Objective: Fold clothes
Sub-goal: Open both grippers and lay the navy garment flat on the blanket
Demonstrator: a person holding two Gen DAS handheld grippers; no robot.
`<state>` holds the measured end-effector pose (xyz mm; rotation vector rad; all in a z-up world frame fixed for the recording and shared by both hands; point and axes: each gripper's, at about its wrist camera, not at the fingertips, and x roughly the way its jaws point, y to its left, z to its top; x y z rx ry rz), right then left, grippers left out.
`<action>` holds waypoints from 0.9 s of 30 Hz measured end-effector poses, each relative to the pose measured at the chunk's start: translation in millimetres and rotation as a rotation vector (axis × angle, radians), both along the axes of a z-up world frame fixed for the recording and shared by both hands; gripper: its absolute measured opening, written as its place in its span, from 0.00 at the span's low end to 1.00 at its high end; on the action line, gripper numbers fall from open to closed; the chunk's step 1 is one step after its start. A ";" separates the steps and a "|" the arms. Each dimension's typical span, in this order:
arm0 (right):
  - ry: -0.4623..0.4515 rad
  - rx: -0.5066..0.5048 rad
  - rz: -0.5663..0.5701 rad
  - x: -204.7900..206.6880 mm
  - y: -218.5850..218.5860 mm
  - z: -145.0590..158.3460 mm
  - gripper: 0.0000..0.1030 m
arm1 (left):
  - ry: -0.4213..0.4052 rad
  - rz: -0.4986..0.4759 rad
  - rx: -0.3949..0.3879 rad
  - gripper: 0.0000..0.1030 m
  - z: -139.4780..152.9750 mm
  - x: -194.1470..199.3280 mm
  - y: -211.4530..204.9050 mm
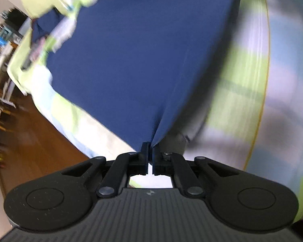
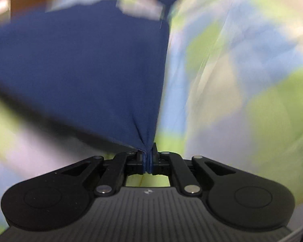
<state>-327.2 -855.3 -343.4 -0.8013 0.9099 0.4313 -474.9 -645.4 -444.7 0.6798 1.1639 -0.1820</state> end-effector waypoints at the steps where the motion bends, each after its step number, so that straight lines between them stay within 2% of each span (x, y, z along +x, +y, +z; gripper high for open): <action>1: 0.055 -0.002 -0.033 4.5 -9.7 -25.8 0.01 | -0.002 -0.021 0.034 0.00 -13.0 -4.2 -7.5; 2: 0.095 -0.003 -0.059 8.1 -17.1 -46.1 0.01 | -0.005 -0.044 0.070 0.00 -25.5 -8.3 -15.0; 5: 0.096 -0.002 -0.094 17.6 -15.5 -61.2 0.02 | -0.040 -0.119 0.164 0.00 -35.4 -19.7 -31.6; 6: 0.099 -0.001 -0.119 20.0 -16.3 -60.4 0.02 | -0.031 -0.121 0.142 0.00 -30.7 -22.3 -31.9; 7: 0.103 0.003 -0.164 22.8 -20.0 -58.2 0.13 | -0.019 -0.121 0.114 0.01 -25.3 -24.7 -31.6; 8: 0.105 0.001 -0.200 24.6 -23.1 -56.5 0.20 | 0.017 -0.118 0.041 0.07 -14.5 -29.8 -28.5; 9: 0.103 -0.032 -0.217 24.0 -25.5 -55.5 0.30 | 0.045 -0.124 -0.013 0.07 -4.9 -36.7 -25.8; 11: 0.103 -0.117 -0.268 20.0 -33.5 -48.7 0.32 | 0.059 -0.146 -0.046 0.14 10.9 -46.5 -22.8; 12: 0.111 -0.111 -0.284 17.0 -36.0 -43.1 0.31 | 0.049 -0.133 -0.076 0.14 21.8 -48.3 -19.0; 13: 0.113 -0.075 -0.299 13.9 -38.3 -32.2 0.31 | 0.038 -0.117 -0.091 0.16 26.7 -46.6 -16.7; 14: 0.101 -0.020 -0.297 11.0 -37.8 -21.0 0.31 | -0.007 -0.063 -0.116 0.16 35.4 -36.9 -11.7; 16: 0.049 0.159 -0.255 5.7 -27.3 6.1 0.30 | -0.092 0.000 -0.121 0.16 37.4 -17.9 -7.8; 18: 0.030 0.266 -0.203 6.0 -15.0 11.4 0.27 | -0.178 0.065 -0.088 0.16 23.8 16.7 -7.8; 20: 0.042 0.363 -0.130 12.6 6.8 1.1 0.26 | -0.197 0.130 -0.108 0.16 11.0 38.2 -4.9; 22: 0.073 0.378 -0.106 19.6 18.7 -19.6 0.26 | -0.126 0.233 -0.146 0.14 -7.4 48.5 -1.6; 23: 0.107 0.361 -0.118 22.3 20.5 -35.7 0.26 | -0.093 0.283 -0.166 0.06 -14.8 47.1 0.3; 24: 0.150 0.324 -0.155 24.1 18.9 -50.7 0.25 | -0.076 0.298 -0.177 0.04 -15.5 39.4 0.0; 25: 0.153 0.327 -0.185 20.2 12.7 -57.2 0.25 | -0.065 0.298 -0.179 0.04 -15.1 32.2 -1.4; 27: 0.162 0.338 -0.275 9.3 -5.9 -58.3 0.25 | -0.023 0.273 -0.184 0.04 -9.6 13.4 -6.6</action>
